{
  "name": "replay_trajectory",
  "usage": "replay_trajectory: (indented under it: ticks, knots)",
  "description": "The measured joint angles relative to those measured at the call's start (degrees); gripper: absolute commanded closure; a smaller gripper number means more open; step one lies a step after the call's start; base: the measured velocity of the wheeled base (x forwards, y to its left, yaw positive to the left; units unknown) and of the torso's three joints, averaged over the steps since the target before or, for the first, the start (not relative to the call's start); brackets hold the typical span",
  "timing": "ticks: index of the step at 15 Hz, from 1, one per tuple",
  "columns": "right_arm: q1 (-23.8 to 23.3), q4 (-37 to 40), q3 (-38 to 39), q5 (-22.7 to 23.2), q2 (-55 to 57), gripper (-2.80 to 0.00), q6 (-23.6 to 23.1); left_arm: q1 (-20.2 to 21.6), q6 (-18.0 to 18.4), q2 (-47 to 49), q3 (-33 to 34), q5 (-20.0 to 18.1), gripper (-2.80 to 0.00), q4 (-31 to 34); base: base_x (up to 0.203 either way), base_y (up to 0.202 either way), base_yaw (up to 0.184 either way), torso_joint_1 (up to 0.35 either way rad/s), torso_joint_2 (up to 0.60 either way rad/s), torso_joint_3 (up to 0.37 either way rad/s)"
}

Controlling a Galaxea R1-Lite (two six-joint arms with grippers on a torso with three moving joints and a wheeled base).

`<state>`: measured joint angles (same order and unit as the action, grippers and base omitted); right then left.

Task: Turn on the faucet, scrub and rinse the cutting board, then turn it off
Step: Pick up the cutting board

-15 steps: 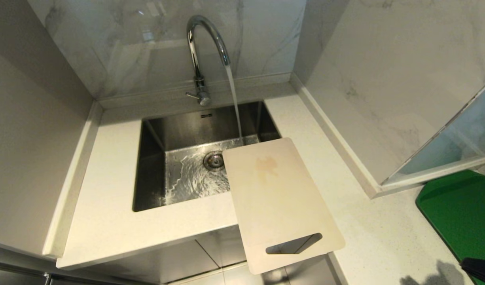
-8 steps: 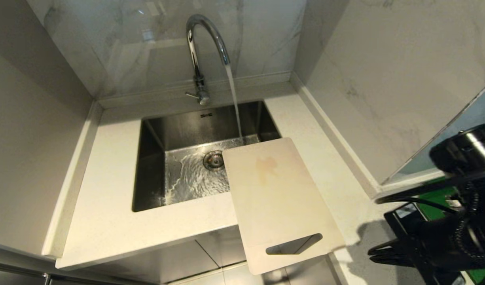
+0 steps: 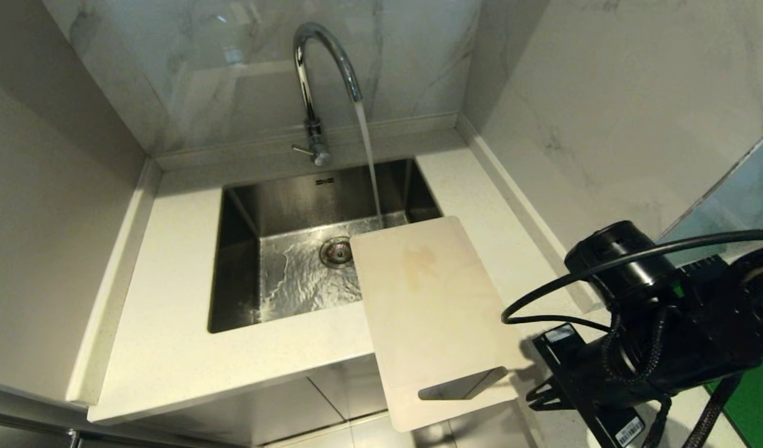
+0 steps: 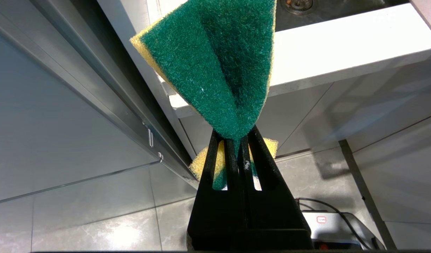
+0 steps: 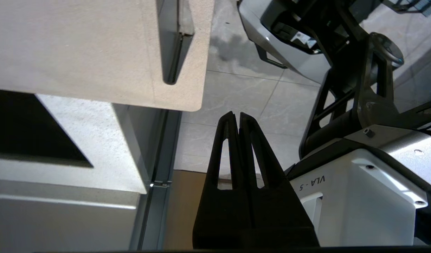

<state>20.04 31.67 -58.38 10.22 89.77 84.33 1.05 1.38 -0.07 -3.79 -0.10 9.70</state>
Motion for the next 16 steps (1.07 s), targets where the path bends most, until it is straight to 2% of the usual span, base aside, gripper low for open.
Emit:
replay_trajectory:
  ticks: [6, 9, 10, 16]
  knots:
    - [0.86, -1.46, -1.04, -0.09, 5.54, 0.00, -0.71, 0.00, 0.02, 0.00, 0.00, 0.00, 0.00, -0.01, 0.000, 0.000, 0.000, 0.000, 0.00, 0.000]
    - [1.44, -1.53, -2.08, 0.15, 7.37, 0.00, -2.51, 0.00, 0.00, 0.00, 0.00, 0.00, 0.00, -0.01, 0.000, 0.000, 0.000, 0.000, 0.00, 0.000]
    - [1.65, -1.52, -2.20, 0.20, 7.99, -2.80, -3.01, 0.00, 0.00, 0.00, 0.00, 0.00, 0.00, -0.01, 0.000, 0.000, 0.000, 0.000, 0.00, 0.000]
    - [2.94, -1.46, -3.33, 1.38, 12.01, -2.80, -2.90, 0.00, 0.01, 0.00, 0.00, 0.01, 0.00, 0.00, 0.000, 0.000, 0.000, 0.000, 0.00, 0.000]
